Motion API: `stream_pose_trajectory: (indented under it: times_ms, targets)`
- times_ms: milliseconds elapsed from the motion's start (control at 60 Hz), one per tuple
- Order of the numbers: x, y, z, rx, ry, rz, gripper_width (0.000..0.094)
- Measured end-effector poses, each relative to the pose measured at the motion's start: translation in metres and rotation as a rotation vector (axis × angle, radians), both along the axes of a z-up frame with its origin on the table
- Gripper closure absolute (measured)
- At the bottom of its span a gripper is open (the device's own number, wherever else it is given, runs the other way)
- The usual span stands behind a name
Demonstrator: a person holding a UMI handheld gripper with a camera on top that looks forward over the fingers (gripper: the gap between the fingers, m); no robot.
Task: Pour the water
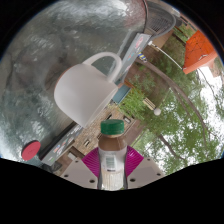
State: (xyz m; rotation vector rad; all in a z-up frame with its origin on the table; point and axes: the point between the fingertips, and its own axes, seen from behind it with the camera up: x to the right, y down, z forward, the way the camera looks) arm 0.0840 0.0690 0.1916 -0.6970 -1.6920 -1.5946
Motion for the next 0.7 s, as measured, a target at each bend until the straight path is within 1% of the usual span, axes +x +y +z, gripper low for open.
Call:
stream_pose_trajectory:
  times_ms: [17,100,117,183,200,233,250,267,283,333,350,367,383,400,433,450,467,483,500,550,567,650,667,700]
  targets:
    - [-0.006,-0.001,-0.008,0.029,0.044,-0.006,0.0648]
    - [0.007,-0.010,0.033,0.081,0.351,-0.012,0.0647]
    - [0.008,0.001,0.040,0.075,0.425,-0.010,0.0647]
    - [0.033,-0.003,0.059,0.076,0.813,-0.033,0.0647]
    - [0.033,0.001,0.066,0.076,0.905,-0.018,0.0646]
    - [0.046,0.001,0.069,0.059,1.121,-0.045,0.0645]
    - [0.061,-0.018,0.068,0.077,1.237,-0.040,0.0647]
    - [0.064,-0.014,0.063,0.082,1.346,-0.021,0.0646]
    - [0.072,-0.001,0.072,0.032,1.433,-0.021,0.0645]
    - [0.079,0.010,0.057,-0.070,1.742,0.003,0.0645]
    - [0.078,0.002,0.036,-0.090,1.855,0.009,0.0646]
    - [0.080,-0.010,0.028,-0.086,1.953,0.031,0.0646]
    - [0.080,0.003,0.023,-0.145,2.018,0.017,0.0647]
    - [0.081,0.008,0.013,-0.180,2.091,0.010,0.0646]
    - [0.084,0.009,-0.015,-0.235,2.216,-0.011,0.0646]
    - [0.087,0.019,-0.014,-0.258,2.244,-0.024,0.0646]
    - [0.088,0.015,-0.032,-0.276,2.282,-0.038,0.0646]
    - [0.077,0.017,-0.056,-0.266,2.327,-0.034,0.0646]
    - [0.086,0.019,-0.052,-0.274,2.307,-0.056,0.0646]
    - [0.095,0.027,-0.068,-0.251,2.291,-0.087,0.0647]
    - [0.090,0.026,-0.092,-0.247,2.305,-0.086,0.0646]
    - [0.085,0.031,-0.114,-0.274,2.318,-0.104,0.0647]
    - [0.096,0.032,-0.109,-0.284,2.323,-0.104,0.0647]
    - [0.092,0.035,-0.118,-0.292,2.324,-0.116,0.0647]
